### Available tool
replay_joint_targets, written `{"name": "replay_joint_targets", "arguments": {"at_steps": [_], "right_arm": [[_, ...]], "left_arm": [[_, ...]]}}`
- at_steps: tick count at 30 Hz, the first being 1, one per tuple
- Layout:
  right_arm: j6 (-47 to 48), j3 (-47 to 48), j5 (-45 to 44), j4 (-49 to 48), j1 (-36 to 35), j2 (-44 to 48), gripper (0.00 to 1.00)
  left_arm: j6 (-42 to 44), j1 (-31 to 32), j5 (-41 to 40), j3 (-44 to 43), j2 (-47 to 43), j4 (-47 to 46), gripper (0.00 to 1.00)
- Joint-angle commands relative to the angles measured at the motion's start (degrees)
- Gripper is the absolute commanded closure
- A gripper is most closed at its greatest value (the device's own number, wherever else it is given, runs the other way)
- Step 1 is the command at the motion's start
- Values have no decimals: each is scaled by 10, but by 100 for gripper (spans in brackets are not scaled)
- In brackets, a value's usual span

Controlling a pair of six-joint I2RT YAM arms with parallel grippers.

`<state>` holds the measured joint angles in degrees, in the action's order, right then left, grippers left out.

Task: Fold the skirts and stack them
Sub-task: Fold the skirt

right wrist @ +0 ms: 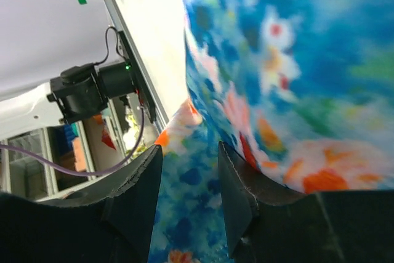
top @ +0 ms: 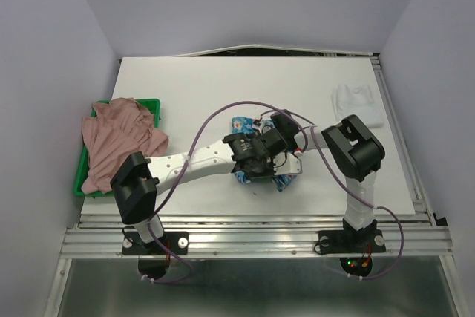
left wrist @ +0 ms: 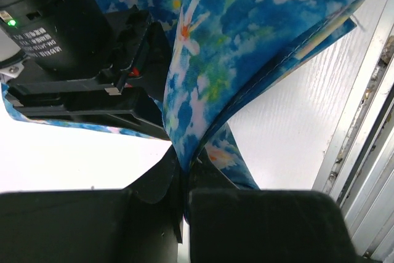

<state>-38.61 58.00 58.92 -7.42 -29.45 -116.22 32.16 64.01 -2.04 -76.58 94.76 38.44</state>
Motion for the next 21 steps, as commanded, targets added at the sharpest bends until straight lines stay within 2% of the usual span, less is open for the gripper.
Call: {"name": "replay_joint_targets", "arguments": {"at_steps": [1,3,6,12,18,21], "right_arm": [[49,29,-10,9,-7,37,53],[67,70,-17,53,-7,38,53],[70,130,-20,62,-7,29,52],[94,207,-26,96,-2,-3,51],[119,193,-34,97,-2,-41,52],[114,160,-35,54,-2,-64,52]], "left_arm": [[19,0,11,-44,-28,18,100],[20,1,17,-43,-27,25,100],[20,2,49,-33,-34,30,100],[15,2,64,-28,-47,38,100],[18,1,61,-51,-52,50,100],[25,1,47,-74,-55,58,100]]}}
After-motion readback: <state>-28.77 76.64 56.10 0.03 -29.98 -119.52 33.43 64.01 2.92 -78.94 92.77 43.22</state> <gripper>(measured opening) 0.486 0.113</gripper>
